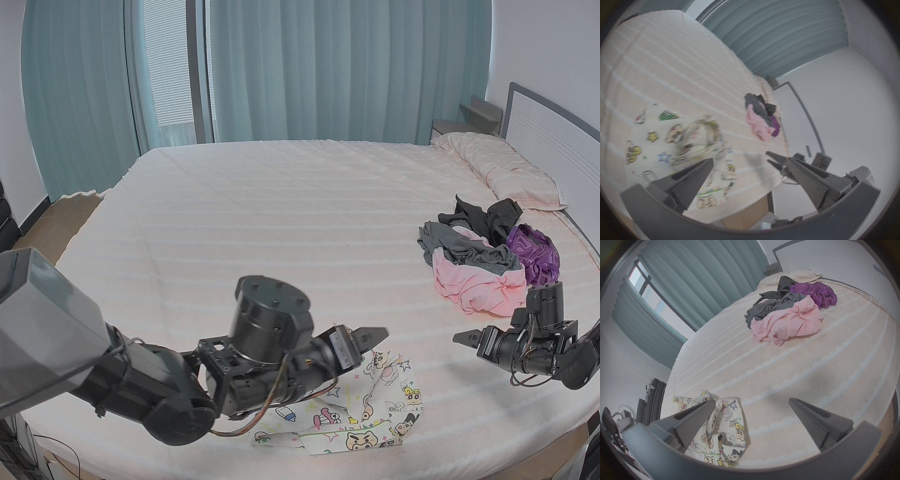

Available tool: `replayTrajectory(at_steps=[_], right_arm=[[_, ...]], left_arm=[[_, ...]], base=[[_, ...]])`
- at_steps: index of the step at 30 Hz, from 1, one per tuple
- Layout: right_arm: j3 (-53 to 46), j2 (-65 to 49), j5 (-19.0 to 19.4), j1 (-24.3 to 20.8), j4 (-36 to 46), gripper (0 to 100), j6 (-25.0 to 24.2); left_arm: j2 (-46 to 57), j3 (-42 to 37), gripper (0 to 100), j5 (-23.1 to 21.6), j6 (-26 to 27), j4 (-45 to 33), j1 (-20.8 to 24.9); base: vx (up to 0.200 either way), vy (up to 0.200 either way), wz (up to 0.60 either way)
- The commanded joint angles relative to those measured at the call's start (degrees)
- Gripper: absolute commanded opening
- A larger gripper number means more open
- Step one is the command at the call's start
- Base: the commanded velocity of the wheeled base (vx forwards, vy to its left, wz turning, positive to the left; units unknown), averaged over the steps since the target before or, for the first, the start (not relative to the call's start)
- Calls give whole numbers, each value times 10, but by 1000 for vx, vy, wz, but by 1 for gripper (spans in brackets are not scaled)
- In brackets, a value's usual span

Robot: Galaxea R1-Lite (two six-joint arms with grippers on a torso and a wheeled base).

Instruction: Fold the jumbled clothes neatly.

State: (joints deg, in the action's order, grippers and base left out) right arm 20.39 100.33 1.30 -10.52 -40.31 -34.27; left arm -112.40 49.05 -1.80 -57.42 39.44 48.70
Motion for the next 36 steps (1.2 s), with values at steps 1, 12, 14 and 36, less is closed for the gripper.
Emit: replayTrajectory(at_steps=[1, 12, 14, 36], right_arm=[[-3, 2, 0, -5, 0, 100, 0], [-16, -1, 0, -12, -2, 100, -1], [-19, -4, 0, -12, -4, 100, -1], [194, 55, -127, -250, 148, 100, -4]], left_arm=[[75, -123, 100, -27, -1, -21, -70], [132, -246, 100, -99, -56, -22, -157], [132, -257, 100, -104, -65, -21, -163], [151, -284, 100, -185, -96, -9, -289]], base=[[0, 0, 0], [-109, 0, 0], [0, 0, 0], [0, 109, 0]])
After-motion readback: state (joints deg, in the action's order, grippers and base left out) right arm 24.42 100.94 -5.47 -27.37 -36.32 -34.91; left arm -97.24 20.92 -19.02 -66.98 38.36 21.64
